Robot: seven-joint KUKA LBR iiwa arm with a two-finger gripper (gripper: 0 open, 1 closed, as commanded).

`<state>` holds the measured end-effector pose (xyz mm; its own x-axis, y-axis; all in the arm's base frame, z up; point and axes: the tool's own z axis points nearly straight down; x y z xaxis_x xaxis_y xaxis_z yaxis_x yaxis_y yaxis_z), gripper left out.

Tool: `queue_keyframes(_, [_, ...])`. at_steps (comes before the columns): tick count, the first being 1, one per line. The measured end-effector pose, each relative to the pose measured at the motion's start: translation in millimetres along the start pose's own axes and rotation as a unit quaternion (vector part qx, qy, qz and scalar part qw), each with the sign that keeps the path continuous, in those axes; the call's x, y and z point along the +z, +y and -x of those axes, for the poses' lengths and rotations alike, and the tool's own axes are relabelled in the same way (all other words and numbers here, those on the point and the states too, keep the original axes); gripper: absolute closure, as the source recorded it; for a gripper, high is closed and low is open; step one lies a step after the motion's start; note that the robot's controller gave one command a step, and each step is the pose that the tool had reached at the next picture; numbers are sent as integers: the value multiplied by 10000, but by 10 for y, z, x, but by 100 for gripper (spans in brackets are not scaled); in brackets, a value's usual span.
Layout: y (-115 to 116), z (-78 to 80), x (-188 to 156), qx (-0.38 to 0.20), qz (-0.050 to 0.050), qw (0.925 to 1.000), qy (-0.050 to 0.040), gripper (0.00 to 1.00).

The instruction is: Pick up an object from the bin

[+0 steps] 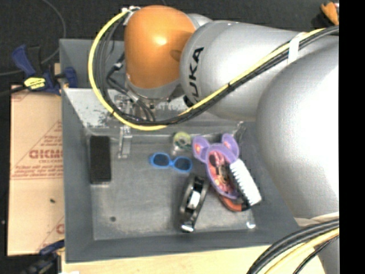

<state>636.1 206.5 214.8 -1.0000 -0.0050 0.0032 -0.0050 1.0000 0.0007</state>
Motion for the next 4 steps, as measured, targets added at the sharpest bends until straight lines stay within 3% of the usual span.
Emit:
queue_keyframes(1, [-15, 10, -55, 27, 7, 10000, -34, 0])
queue_keyframes(2, [-1309, -78, 1131, -1056, -4, 9944, -33, 0])
queue_keyframes(3, [-1194, -40, 507, -1015, 11, 9948, -85, 0])
queue_keyframes(4, [-1675, -134, 1142, -1083, 0, 9941, -52, 0])
